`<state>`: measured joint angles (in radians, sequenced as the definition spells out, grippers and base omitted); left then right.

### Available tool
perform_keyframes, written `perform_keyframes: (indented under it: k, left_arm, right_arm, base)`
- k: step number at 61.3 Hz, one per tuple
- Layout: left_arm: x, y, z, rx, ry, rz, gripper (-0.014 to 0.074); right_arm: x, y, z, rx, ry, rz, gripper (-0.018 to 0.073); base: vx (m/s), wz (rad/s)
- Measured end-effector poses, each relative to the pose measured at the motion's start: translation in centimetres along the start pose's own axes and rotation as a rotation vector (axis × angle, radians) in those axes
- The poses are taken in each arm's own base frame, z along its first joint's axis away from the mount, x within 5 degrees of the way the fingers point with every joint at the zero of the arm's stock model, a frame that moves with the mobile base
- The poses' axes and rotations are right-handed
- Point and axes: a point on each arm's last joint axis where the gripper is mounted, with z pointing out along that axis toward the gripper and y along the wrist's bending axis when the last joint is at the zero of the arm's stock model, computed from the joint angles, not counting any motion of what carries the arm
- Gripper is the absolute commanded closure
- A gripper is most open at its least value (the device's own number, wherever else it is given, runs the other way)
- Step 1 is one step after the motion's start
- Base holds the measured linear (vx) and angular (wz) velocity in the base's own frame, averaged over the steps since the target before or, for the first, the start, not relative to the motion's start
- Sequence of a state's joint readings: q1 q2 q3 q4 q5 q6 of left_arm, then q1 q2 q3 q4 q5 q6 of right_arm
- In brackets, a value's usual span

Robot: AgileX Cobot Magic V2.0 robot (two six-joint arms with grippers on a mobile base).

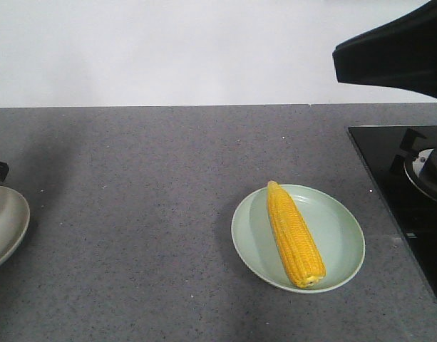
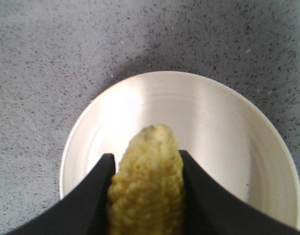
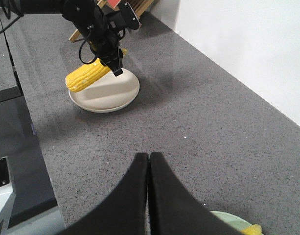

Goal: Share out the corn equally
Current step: 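Lower the left gripper's cob onto the cream plate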

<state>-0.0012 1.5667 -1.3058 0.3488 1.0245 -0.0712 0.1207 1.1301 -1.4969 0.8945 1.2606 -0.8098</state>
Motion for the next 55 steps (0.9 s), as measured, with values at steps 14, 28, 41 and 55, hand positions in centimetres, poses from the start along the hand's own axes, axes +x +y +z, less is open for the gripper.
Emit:
perform_keyframes:
  k: [14,28,41,55]
  left_arm:
    - [-0.07,-0.16,0.55,0.002,0.016,0.003,0.0391]
    - [-0.05,-0.16,0.55,0.001,0.018,-0.007,0.02]
    - [0.1,-0.15,0.55,0.0,0.035,-0.017,0.017]
    - [0.27,-0.13,0.54,-0.002,0.053,-0.018,0.0176]
  right_arm:
    - [0.0,0.0,0.0,-0.001,-0.001,0.0,0.0564]
    - [0.0,0.0,0.0,-0.001,-0.001,0.0,0.0564]
    - [0.0,0.0,0.0,-0.001,-0.001,0.0,0.0564]
    - [0.0,0.0,0.0,-0.001,-0.001,0.0,0.0564]
  base:
    - [0.0,0.0]
    - [0.0,0.0]
    - [0.0,0.0]
    - [0.0,0.0]
